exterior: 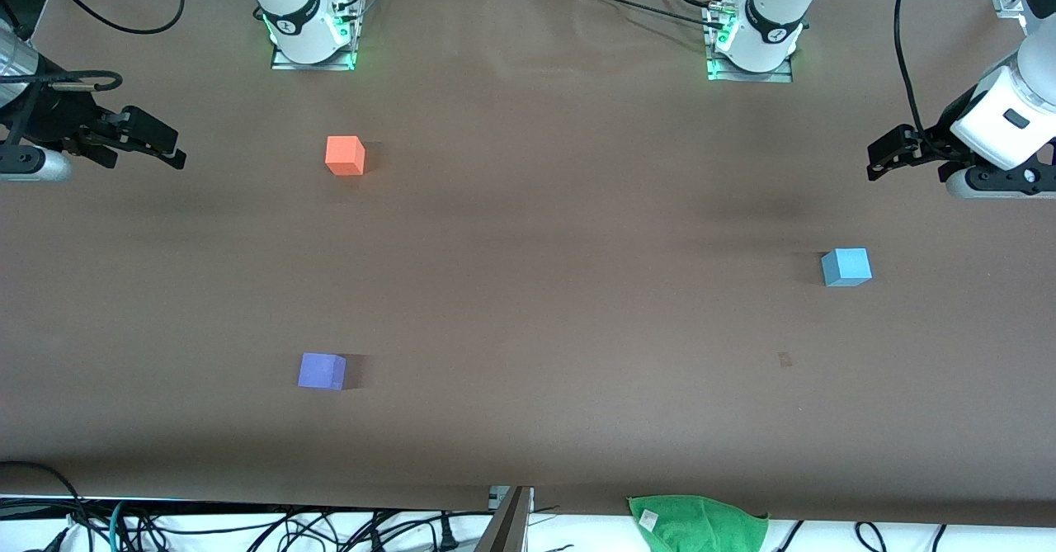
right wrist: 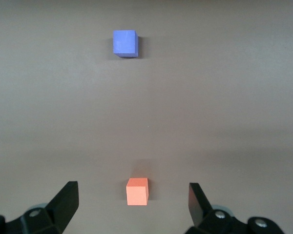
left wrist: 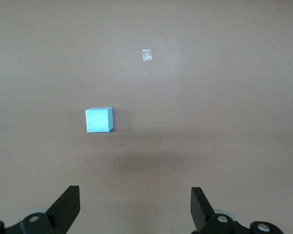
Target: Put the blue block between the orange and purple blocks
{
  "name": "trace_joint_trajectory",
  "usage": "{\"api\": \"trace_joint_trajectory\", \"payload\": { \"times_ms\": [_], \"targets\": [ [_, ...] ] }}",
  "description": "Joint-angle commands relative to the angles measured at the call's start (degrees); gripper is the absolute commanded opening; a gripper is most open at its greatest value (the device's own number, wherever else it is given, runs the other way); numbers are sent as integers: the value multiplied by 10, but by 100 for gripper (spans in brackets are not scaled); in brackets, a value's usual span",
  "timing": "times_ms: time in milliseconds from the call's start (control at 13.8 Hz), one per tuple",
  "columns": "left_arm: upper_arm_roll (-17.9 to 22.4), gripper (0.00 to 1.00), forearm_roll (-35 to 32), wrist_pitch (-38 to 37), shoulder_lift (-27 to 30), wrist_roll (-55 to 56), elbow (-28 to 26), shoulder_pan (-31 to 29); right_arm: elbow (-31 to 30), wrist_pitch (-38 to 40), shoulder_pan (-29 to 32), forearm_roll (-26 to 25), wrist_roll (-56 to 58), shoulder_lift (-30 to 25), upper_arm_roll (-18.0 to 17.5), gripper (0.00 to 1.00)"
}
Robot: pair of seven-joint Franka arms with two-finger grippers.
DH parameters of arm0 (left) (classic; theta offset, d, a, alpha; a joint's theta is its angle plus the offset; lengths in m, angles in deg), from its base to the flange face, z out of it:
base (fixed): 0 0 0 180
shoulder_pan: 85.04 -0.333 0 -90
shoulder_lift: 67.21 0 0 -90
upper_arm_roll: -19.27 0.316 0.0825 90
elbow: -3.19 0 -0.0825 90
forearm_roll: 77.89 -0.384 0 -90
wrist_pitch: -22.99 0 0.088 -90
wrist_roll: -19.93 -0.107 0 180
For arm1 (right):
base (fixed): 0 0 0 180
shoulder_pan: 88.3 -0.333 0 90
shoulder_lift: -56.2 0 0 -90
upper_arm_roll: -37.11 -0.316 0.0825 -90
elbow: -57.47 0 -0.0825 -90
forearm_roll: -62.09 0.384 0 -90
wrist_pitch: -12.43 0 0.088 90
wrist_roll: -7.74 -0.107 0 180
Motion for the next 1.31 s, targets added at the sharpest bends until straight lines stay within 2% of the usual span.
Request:
{"api": "trace_joint_trajectory", "payload": {
  "times_ms": [0, 218, 1233],
  "targets": [
    [-7, 100, 10, 6, 8, 2, -9, -9, 11, 6, 1, -13, 4, 4, -3, 99],
    [-7, 100, 10, 5, 8, 0, -11, -10, 12, 4, -5, -29, 29, 5, -3, 99],
    [-6, 100, 0, -12, -4, 2, 2, -9, 11, 6, -5, -29, 29, 5, -1, 99]
  ]
}}
